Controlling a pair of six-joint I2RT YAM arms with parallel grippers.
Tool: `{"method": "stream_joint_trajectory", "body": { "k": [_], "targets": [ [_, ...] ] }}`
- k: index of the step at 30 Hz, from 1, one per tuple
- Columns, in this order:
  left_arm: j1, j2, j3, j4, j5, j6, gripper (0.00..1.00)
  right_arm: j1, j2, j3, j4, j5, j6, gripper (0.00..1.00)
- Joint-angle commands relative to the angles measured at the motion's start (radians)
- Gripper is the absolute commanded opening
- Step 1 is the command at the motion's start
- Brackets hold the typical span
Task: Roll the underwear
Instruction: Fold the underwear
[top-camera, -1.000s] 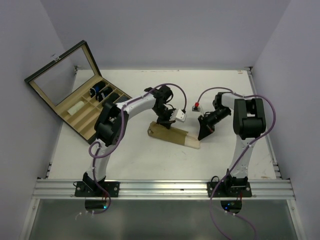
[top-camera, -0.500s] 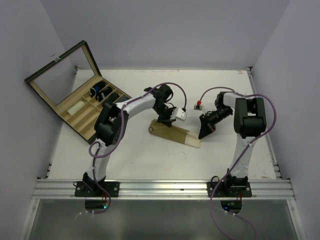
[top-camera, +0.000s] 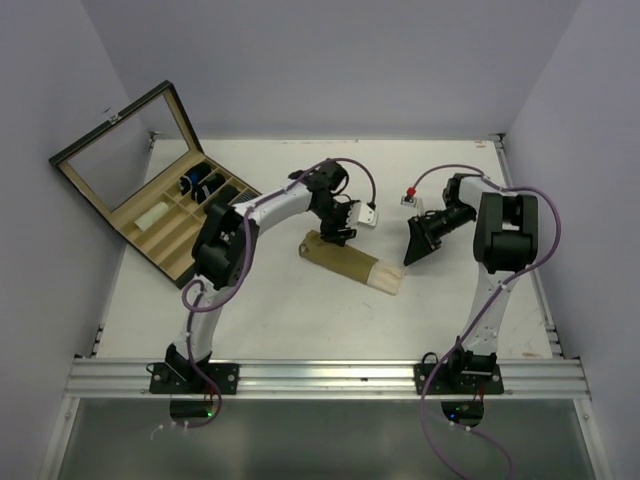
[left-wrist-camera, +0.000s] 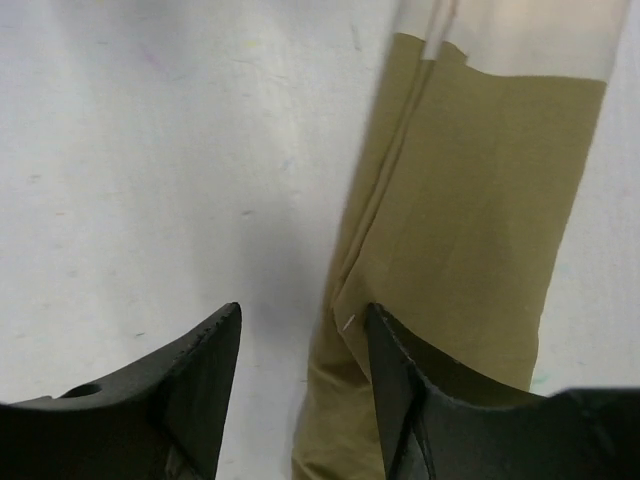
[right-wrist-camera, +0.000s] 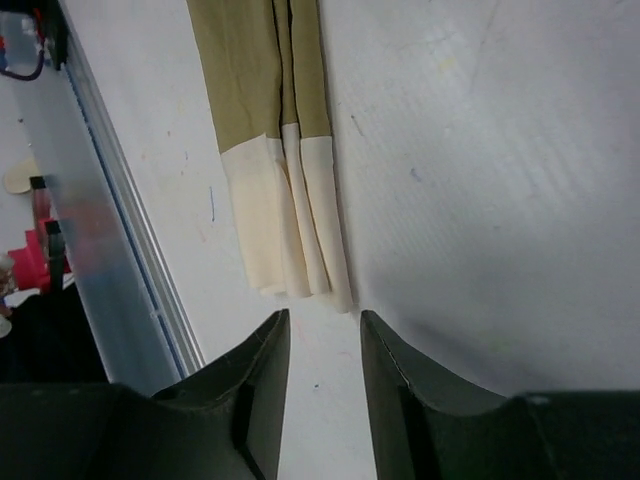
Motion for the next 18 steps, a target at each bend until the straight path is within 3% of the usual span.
{"method": "stream_joint_trajectory", "body": {
  "k": [1, 3, 4, 5, 6, 11, 14, 16, 18],
  "targets": [
    [0.014, -0.02, 0.089, 0.098, -0.05, -0.042, 0.59, -0.009, -0.105, 0.064, 0.032, 0.029, 0.103, 0.39],
    [0.017, -0.048, 0.1, 0.133, -0.102, -0.069, 0.64, -0.007, -0.134, 0.081, 0.08, 0.046, 0.173, 0.39],
    [0.02, -0.062, 0.101, 0.159, -0.116, -0.084, 0.74, -0.002, -0.143, 0.098, 0.134, 0.052, 0.196, 0.39],
    [0.034, -0.098, 0.098, 0.167, -0.121, -0.118, 1.0, 0.002, -0.154, 0.103, 0.183, 0.068, 0.241, 0.35],
    [0.043, -0.121, 0.089, 0.176, -0.118, -0.14, 1.0, 0.014, -0.166, 0.115, 0.226, 0.107, 0.325, 0.32],
    [0.103, -0.328, -0.099, 0.21, -0.115, -0.366, 1.0, 0.089, -0.151, 0.144, 0.344, 0.218, 0.414, 0.12],
    [0.14, -0.414, -0.233, 0.252, -0.194, -0.663, 1.0, 0.157, -0.134, 0.104, 0.369, 0.311, 0.437, 0.03],
    [0.172, -0.441, -0.279, 0.192, -0.144, -0.733, 1.0, 0.195, -0.136, 0.046, 0.404, 0.35, 0.448, 0.0],
    [0.184, -0.54, -0.455, 0.245, -0.124, -0.762, 1.0, 0.217, -0.137, -0.012, 0.433, 0.41, 0.465, 0.0]
  ]
}}
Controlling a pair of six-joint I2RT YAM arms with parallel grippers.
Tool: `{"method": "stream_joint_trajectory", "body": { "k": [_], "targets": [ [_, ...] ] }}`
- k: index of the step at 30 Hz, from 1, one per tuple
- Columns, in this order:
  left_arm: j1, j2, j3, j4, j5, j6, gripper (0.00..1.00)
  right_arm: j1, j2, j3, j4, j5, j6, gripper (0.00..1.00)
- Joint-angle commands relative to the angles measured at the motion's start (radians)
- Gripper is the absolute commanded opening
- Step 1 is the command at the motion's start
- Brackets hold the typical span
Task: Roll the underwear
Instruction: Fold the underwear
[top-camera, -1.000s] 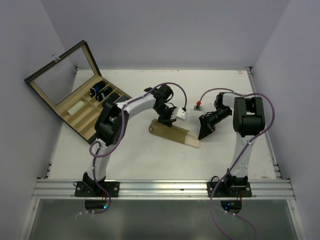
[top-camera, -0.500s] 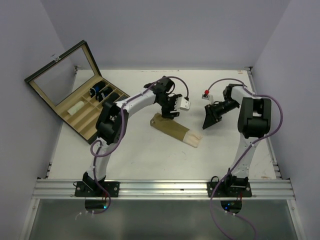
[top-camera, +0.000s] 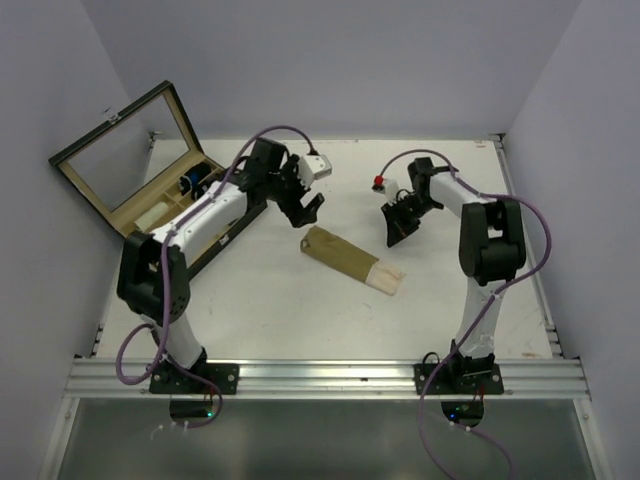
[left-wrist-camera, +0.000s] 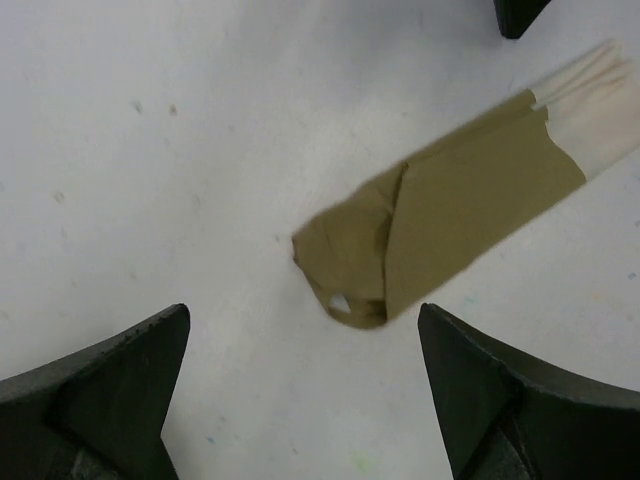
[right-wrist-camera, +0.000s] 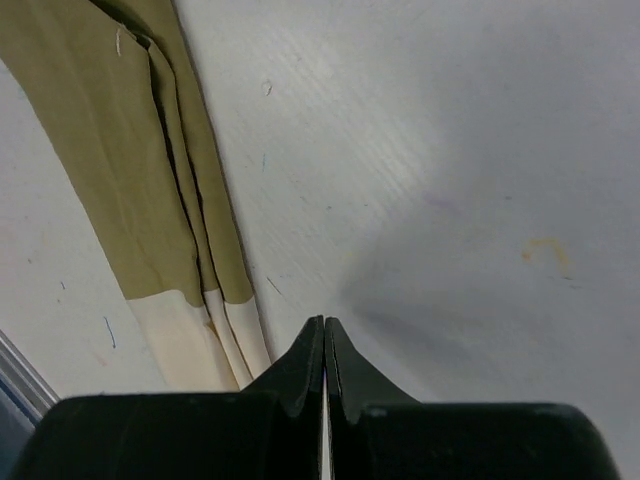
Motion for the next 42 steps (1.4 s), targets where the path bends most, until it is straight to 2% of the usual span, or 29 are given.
{"method": "stream_joint_trajectory", "body": {
  "k": [1, 3, 6, 9, 14, 20, 24, 25, 26, 29, 31, 35, 36, 39, 42],
  "targets": [
    [0.025, -0.121, -0.239, 0.082, 0.011, -0.205, 1.0, 0.031, -0.012, -0.082, 0.07, 0.137, 0.059, 0.0],
    [0.019, -0.181, -0.333, 0.101, 0.001, -0.216, 1.0, 0.039, -0.008, -0.119, 0.074, 0.174, 0.067, 0.0],
    [0.023, -0.155, -0.354, 0.04, 0.056, -0.228, 1.0, 0.054, -0.005, -0.159, 0.069, 0.199, 0.066, 0.0],
    [0.02, -0.156, -0.426, 0.107, 0.073, -0.252, 1.0, 0.077, -0.014, -0.202, 0.064, 0.182, 0.064, 0.0],
    [0.0, -0.04, -0.419, 0.176, 0.064, -0.277, 1.0, 0.132, -0.022, -0.265, 0.046, 0.163, 0.073, 0.0],
    [0.002, 0.152, -0.276, 0.222, 0.17, -0.309, 1.0, 0.168, -0.012, -0.302, 0.023, 0.039, 0.109, 0.0],
    [0.005, 0.212, -0.24, 0.317, 0.239, -0.37, 1.0, 0.189, 0.001, -0.325, 0.041, -0.065, 0.147, 0.0],
    [0.003, 0.238, -0.224, 0.331, 0.251, -0.377, 1.0, 0.2, 0.003, -0.331, 0.049, -0.131, 0.165, 0.0],
    [0.003, 0.258, -0.172, 0.34, 0.253, -0.383, 1.0, 0.207, 0.003, -0.339, 0.057, -0.156, 0.176, 0.0],
    [0.003, 0.344, -0.045, 0.299, 0.268, -0.389, 1.0, 0.221, -0.021, -0.342, 0.104, -0.215, 0.227, 0.0],
    [0.01, 0.356, -0.016, 0.296, 0.27, -0.394, 1.0, 0.215, -0.064, -0.342, 0.127, -0.2, 0.247, 0.0],
    [0.029, 0.264, 0.004, 0.258, 0.192, -0.357, 1.0, 0.165, -0.234, -0.353, 0.152, -0.116, 0.26, 0.0],
    [0.045, 0.234, 0.006, 0.245, 0.132, -0.322, 1.0, 0.148, -0.261, -0.353, 0.155, -0.072, 0.26, 0.0],
    [0.086, 0.009, -0.041, 0.263, 0.049, -0.231, 1.0, 0.082, -0.386, -0.357, 0.179, 0.022, 0.213, 0.0],
    [0.128, -0.195, -0.176, 0.387, -0.047, -0.237, 1.0, 0.062, -0.562, -0.395, 0.283, 0.086, 0.132, 0.0]
  ]
}}
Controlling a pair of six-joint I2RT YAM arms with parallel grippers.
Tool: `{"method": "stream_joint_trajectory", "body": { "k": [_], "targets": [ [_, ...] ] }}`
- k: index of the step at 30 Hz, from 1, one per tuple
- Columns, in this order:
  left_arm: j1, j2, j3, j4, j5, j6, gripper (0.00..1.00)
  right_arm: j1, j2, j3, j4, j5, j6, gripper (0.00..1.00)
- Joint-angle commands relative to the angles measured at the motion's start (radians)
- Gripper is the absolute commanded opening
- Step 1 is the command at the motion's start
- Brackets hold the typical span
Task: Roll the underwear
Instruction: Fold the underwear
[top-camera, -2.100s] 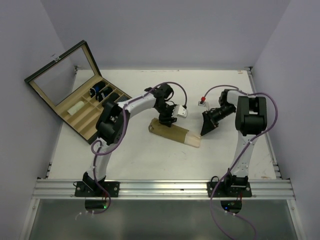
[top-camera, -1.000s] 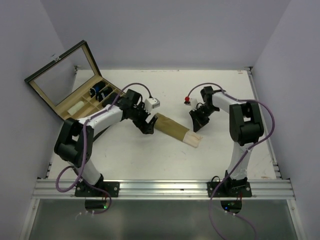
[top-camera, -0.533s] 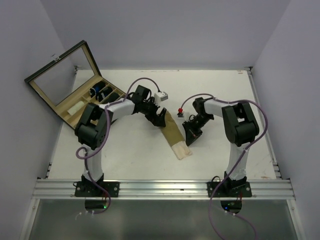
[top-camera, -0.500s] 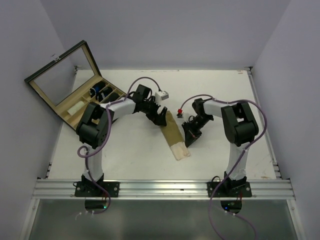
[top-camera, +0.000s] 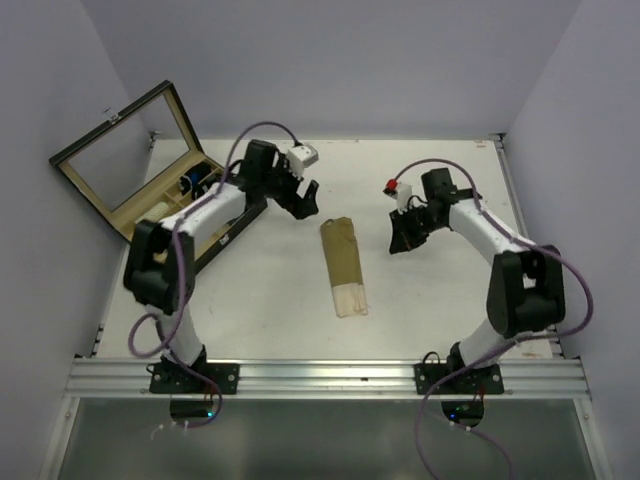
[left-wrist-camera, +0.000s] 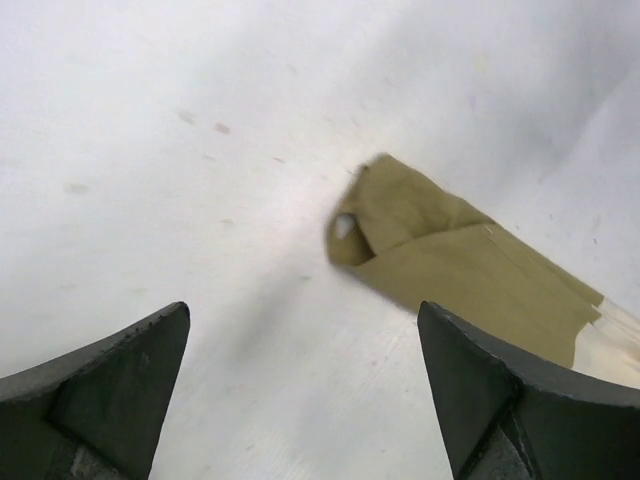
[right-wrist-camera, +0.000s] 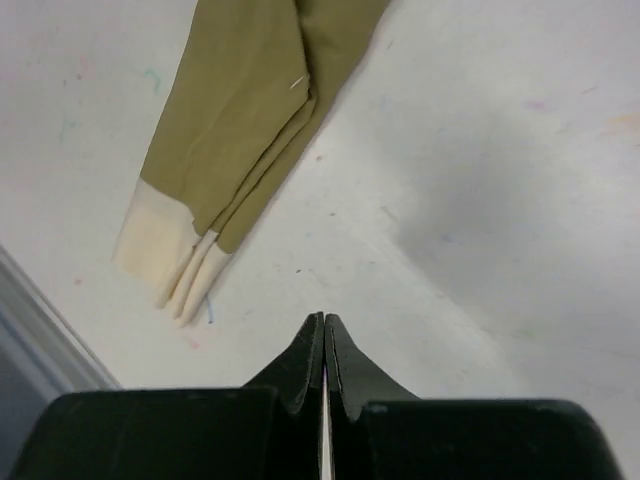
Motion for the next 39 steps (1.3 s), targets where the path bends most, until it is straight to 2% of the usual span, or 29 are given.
{"method": "stream_joint_trajectory", "body": {
  "k": [1, 2, 3, 4, 5, 6, 7, 9, 10, 12, 13, 16, 17, 18, 21, 24, 28, 39],
  "targets": [
    [0.057, -0.315, -0.102, 0.15, -0.175, 0.016, 1.0, -0.005, -0.197, -0.03, 0.149, 0.104, -0.094, 0.04],
    [0.065, -0.33, -0.105, 0.146, -0.219, -0.022, 1.0, -0.005, -0.218, -0.029, 0.191, 0.097, -0.099, 0.38],
    [0.065, -0.324, -0.091, 0.106, -0.211, -0.004, 1.0, -0.005, -0.237, -0.026, 0.213, 0.089, -0.099, 0.54],
    [0.065, -0.311, -0.076, 0.057, -0.174, 0.033, 1.0, -0.005, -0.232, -0.019, 0.23, 0.063, -0.088, 0.65],
    [0.065, -0.294, -0.041, -0.069, -0.13, 0.074, 1.0, -0.005, -0.217, 0.008, 0.242, 0.057, -0.082, 0.78],
    [0.065, -0.274, -0.036, -0.122, -0.037, 0.152, 1.0, -0.003, -0.196, 0.026, 0.252, 0.043, -0.06, 0.81],
    [0.067, -0.28, -0.05, -0.137, -0.007, 0.163, 1.0, -0.005, -0.13, 0.078, 0.255, 0.011, -0.015, 0.82],
    [0.068, -0.338, -0.195, -0.016, -0.014, 0.113, 1.0, -0.005, -0.042, 0.166, 0.153, -0.075, 0.003, 0.74],
    [0.061, -0.35, -0.24, 0.029, -0.049, 0.094, 1.0, 0.002, 0.063, 0.25, 0.116, -0.107, 0.015, 0.64],
    [0.006, -0.332, -0.28, 0.05, -0.149, 0.061, 0.96, 0.014, 0.137, 0.286, 0.065, -0.098, 0.117, 0.49],
    [-0.031, -0.32, -0.283, 0.035, -0.172, 0.03, 0.9, 0.014, 0.168, 0.271, 0.086, -0.059, 0.15, 0.39],
    [-0.07, -0.271, -0.318, 0.063, -0.253, -0.01, 0.77, 0.014, 0.17, 0.211, 0.132, 0.01, 0.2, 0.26],
    [-0.096, -0.26, -0.326, 0.084, -0.261, 0.002, 0.67, 0.017, 0.147, 0.151, 0.173, 0.03, 0.204, 0.2],
    [-0.111, -0.229, -0.328, 0.093, -0.317, 0.005, 0.63, 0.032, 0.134, 0.119, 0.189, 0.088, 0.204, 0.17],
    [-0.163, -0.145, -0.294, 0.107, -0.388, 0.008, 0.55, 0.067, 0.119, 0.03, 0.189, 0.145, 0.179, 0.15],
    [-0.185, -0.059, -0.233, 0.115, -0.427, -0.008, 0.52, 0.121, 0.134, -0.03, 0.18, 0.161, 0.173, 0.12],
    [-0.188, 0.027, -0.164, 0.106, -0.41, -0.021, 0.52, 0.152, 0.177, -0.081, 0.195, 0.15, 0.185, 0.13],
    [-0.186, 0.139, -0.048, 0.121, -0.317, -0.019, 0.54, 0.198, 0.292, 0.002, 0.226, 0.078, 0.285, 0.15]
  ]
}}
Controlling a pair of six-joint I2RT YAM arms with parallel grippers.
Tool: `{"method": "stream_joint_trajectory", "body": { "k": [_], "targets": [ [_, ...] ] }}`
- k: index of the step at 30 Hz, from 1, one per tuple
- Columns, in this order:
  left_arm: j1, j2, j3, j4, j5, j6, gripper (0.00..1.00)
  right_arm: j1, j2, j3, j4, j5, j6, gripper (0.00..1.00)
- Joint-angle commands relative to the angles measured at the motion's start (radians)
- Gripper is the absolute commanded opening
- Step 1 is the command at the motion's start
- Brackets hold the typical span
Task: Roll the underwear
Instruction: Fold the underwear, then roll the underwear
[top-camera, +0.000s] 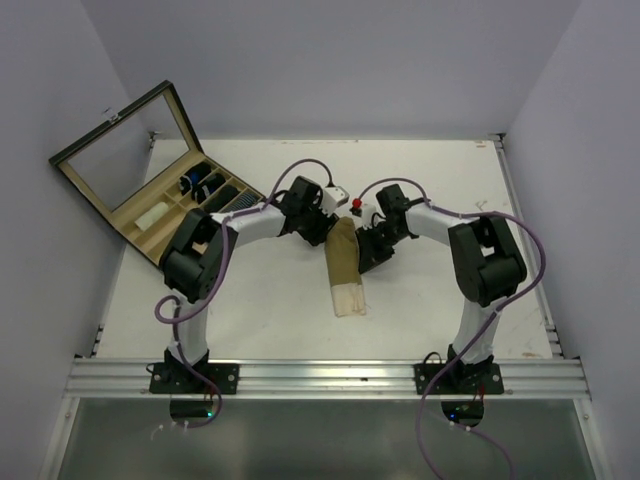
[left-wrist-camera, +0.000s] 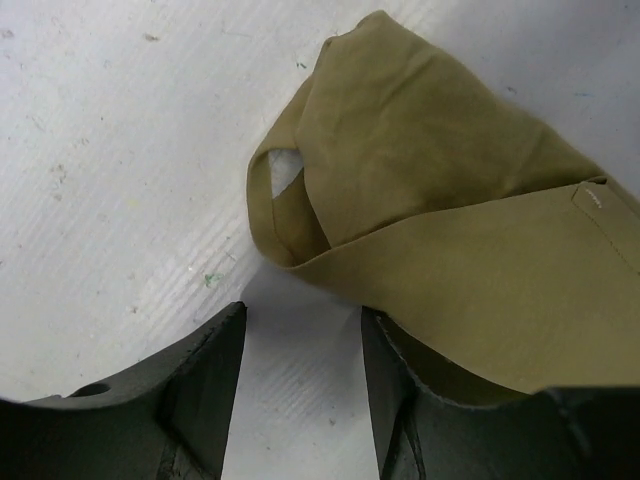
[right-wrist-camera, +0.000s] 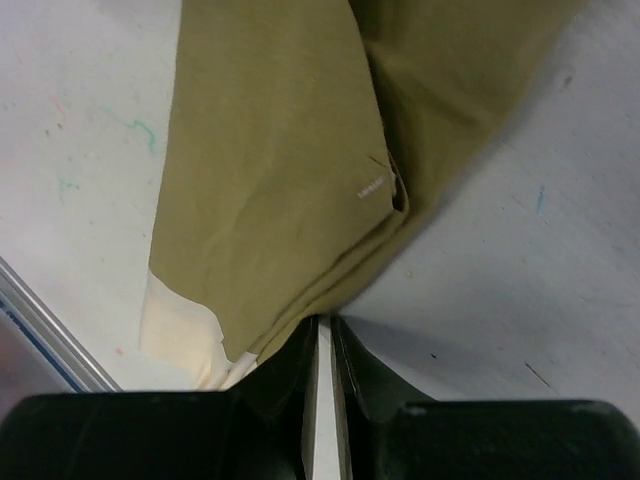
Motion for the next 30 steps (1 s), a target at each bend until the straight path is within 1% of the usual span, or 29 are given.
{"method": "stream_joint_trajectory", "body": {
  "k": [1, 5, 7, 10, 11, 12, 13, 14, 15, 16, 17, 18, 19, 20, 21, 22, 23, 24, 26, 27, 30],
  "targets": [
    [0.001, 0.017, 0.051, 0.059, 0.044, -0.017, 0.54, 0.02, 0.065, 0.018, 0.039, 0.028, 0.03, 0.15],
    [0.001, 0.012, 0.06, 0.071, 0.076, -0.022, 0.56, 0.023, 0.049, 0.021, 0.027, 0.011, 0.038, 0.17],
    [0.004, 0.003, 0.062, 0.073, 0.053, -0.023, 0.58, 0.025, 0.036, 0.018, 0.012, 0.014, 0.039, 0.17],
    [0.021, -0.051, 0.044, 0.05, 0.006, -0.019, 0.66, 0.006, -0.038, 0.015, -0.073, 0.074, -0.028, 0.18],
    [0.033, -0.119, 0.024, 0.054, 0.015, -0.014, 0.69, -0.006, -0.065, 0.011, -0.094, 0.074, -0.046, 0.2],
    [0.053, -0.167, -0.004, 0.07, 0.089, -0.01, 0.72, -0.027, -0.128, 0.012, -0.12, 0.071, -0.094, 0.22],
    [0.103, -0.218, -0.039, 0.094, 0.148, 0.009, 0.74, -0.033, -0.161, 0.014, -0.145, 0.063, -0.123, 0.27],
    [0.125, -0.311, -0.091, 0.094, 0.232, 0.082, 0.74, -0.04, -0.191, 0.017, -0.191, 0.057, -0.154, 0.3],
    [0.142, -0.353, -0.111, 0.076, 0.252, 0.139, 0.73, -0.04, -0.254, 0.024, -0.212, 0.05, -0.216, 0.31],
    [0.147, -0.391, -0.131, 0.02, 0.278, 0.264, 0.73, -0.04, -0.276, 0.041, -0.246, -0.002, -0.244, 0.34],
    [0.144, -0.466, -0.189, 0.007, 0.309, 0.306, 0.73, -0.034, -0.293, 0.053, -0.265, -0.03, -0.261, 0.34],
    [0.136, -0.499, -0.215, -0.002, 0.305, 0.34, 0.73, -0.03, -0.3, 0.069, -0.286, -0.056, -0.272, 0.33],
    [0.106, -0.517, -0.226, -0.062, 0.303, 0.398, 0.72, -0.026, -0.297, 0.093, -0.3, -0.094, -0.274, 0.32],
    [0.086, -0.528, -0.233, -0.1, 0.296, 0.418, 0.71, -0.021, -0.29, 0.104, -0.327, -0.164, -0.275, 0.31],
    [0.063, -0.536, -0.263, -0.123, 0.279, 0.432, 0.7, -0.009, -0.282, 0.107, -0.326, -0.191, -0.246, 0.31],
    [0.021, -0.548, -0.295, -0.121, 0.27, 0.452, 0.68, -0.003, -0.259, 0.104, -0.317, -0.225, -0.238, 0.31],
    [0.003, -0.59, -0.33, -0.104, 0.265, 0.464, 0.67, 0.008, -0.247, 0.095, -0.302, -0.284, -0.223, 0.3],
    [-0.014, -0.611, -0.399, -0.085, 0.259, 0.477, 0.67, 0.011, -0.235, 0.084, -0.279, -0.312, -0.177, 0.3],
    [-0.068, -0.657, -0.444, -0.042, 0.236, 0.498, 0.66, 0.019, -0.202, 0.037, -0.213, -0.381, -0.143, 0.29],
    [-0.105, -0.667, -0.466, -0.032, 0.228, 0.497, 0.66, 0.023, -0.193, 0.008, -0.193, -0.394, -0.117, 0.29],
    [-0.158, -0.72, -0.528, 0.007, 0.207, 0.533, 0.64, 0.031, -0.144, -0.028, -0.162, -0.418, -0.128, 0.27]
  ]
}}
